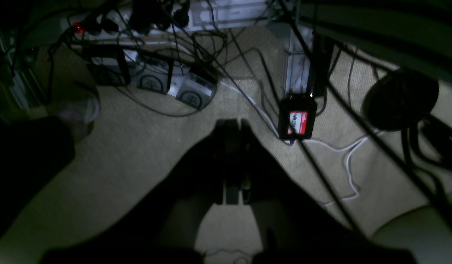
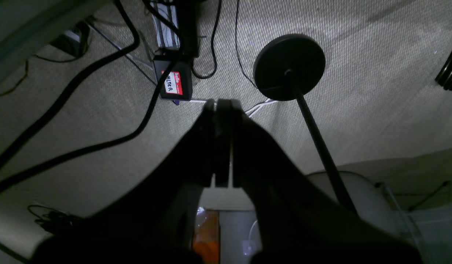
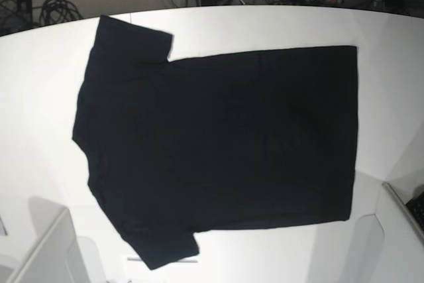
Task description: Fold the T-shirt properly
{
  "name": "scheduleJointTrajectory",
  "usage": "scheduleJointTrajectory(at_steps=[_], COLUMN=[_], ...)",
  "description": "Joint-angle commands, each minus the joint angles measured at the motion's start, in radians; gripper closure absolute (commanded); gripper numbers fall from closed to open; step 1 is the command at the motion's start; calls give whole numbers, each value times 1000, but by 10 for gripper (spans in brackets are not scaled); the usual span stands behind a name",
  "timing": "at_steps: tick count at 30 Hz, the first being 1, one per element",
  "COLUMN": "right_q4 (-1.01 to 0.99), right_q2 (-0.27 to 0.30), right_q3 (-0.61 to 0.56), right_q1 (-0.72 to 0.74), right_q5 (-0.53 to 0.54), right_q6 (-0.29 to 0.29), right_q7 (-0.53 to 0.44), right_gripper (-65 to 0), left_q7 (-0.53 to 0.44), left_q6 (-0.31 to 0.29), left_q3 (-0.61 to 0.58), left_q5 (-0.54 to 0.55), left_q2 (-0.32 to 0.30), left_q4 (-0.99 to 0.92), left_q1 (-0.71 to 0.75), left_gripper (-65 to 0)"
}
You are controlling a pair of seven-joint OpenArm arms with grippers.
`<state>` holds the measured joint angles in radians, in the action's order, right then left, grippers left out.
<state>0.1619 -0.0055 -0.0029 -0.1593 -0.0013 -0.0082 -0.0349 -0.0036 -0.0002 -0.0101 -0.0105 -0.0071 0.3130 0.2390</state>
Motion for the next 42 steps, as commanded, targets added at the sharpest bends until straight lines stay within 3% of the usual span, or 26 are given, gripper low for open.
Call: scheduleJointTrajectory(at_steps=[1,13,18,21,29,37,42], right_q4=[18,249,387,496,680,865,1011], right_q2=[2,37,43,57,60,60,49], right_q3=[-1,1,5,7,8,13,111], right_q1=[-27,-202,-296,-363,-500,-622,-705], right_q5=[-3,1,2,2,4,4,4], right_q6=[1,3,3,3,3,1,1], right_q7=[-1,-1,-1,5,7,7,25], right_gripper=[0,0,0,0,0,0,0], left_q7=[-5,-25,-270,-358,-384,-465,-465], left_q6=[-2,-2,-2,-2,-2,-2,-1], left_q3=[-1,-3,-3,-3,-3,-1,6], left_q5=[-1,-1,-3,-3,-3,5,8], left_q2=[-6,-80,-109,-112,-127,-179,-193], left_q4=[39,305,367,372,403,702,796], left_q1=[30,234,356,389,446,630,707], left_gripper=[0,0,0,0,0,0,0])
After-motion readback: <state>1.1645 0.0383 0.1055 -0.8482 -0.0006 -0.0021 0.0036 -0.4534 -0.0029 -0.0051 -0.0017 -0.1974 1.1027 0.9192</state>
